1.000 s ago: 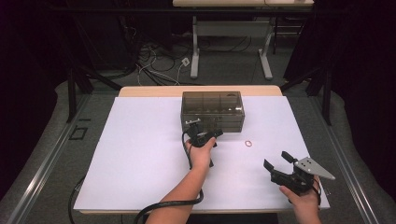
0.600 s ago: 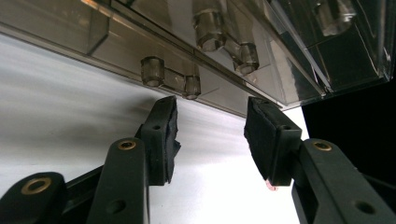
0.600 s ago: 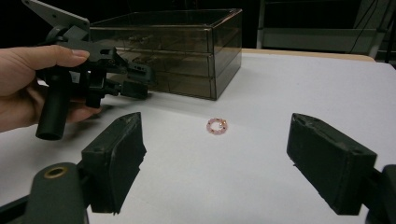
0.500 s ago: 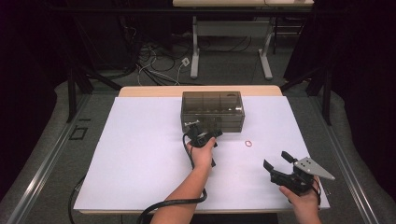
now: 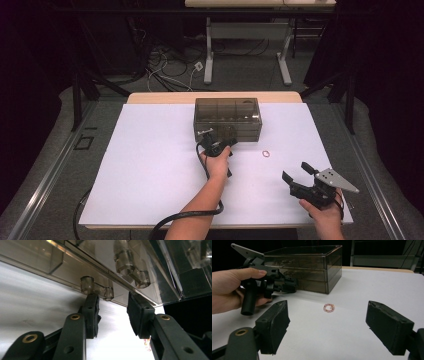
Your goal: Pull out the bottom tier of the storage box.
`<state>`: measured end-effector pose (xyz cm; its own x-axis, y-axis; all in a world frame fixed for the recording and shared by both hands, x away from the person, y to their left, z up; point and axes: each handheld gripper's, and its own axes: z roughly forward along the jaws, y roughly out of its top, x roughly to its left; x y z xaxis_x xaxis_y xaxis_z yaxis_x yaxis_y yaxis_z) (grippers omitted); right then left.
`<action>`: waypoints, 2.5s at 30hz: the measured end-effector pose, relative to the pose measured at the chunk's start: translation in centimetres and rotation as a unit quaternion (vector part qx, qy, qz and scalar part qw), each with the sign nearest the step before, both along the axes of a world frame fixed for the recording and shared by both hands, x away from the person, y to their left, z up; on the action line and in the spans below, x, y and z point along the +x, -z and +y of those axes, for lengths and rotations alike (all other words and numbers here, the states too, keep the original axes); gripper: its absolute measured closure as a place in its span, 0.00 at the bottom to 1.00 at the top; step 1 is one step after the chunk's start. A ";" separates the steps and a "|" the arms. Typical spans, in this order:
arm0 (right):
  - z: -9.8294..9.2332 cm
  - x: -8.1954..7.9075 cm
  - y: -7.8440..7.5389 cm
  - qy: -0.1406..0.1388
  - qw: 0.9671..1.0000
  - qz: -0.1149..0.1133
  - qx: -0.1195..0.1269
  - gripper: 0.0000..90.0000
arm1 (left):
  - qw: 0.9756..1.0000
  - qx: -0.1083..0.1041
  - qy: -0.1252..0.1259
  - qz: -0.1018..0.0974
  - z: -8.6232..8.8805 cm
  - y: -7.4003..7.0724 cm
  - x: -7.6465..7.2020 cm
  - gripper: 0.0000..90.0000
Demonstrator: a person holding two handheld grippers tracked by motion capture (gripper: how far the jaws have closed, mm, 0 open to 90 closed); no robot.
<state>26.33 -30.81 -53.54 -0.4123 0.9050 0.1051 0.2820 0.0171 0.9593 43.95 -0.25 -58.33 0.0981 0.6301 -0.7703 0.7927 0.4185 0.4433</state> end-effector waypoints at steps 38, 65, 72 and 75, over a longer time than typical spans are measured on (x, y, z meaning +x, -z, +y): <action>0.0 0.0 0.0 0.000 1.000 0.005 0.002 0.20 | 0.999 -0.013 -0.009 0.036 -0.2 0.3 0.6 0.90; -0.1 0.1 0.1 -0.001 1.000 0.004 0.003 0.20 | 0.999 -0.011 -0.010 0.033 -0.2 0.3 0.3 0.91; 0.0 0.1 0.1 -0.001 1.000 0.006 0.004 0.20 | 0.999 -0.013 -0.009 0.033 -0.2 0.3 0.2 0.91; 0.0 0.1 0.1 -0.001 1.000 0.006 0.005 0.20 | 0.999 -0.010 -0.013 0.031 -0.2 0.3 0.0 0.91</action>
<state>26.44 -30.80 -53.65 -0.4126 0.9030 0.1194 0.2941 0.0080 0.9558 43.97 -0.43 -58.64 0.0336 0.6159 -0.7871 0.8069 0.4480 0.3850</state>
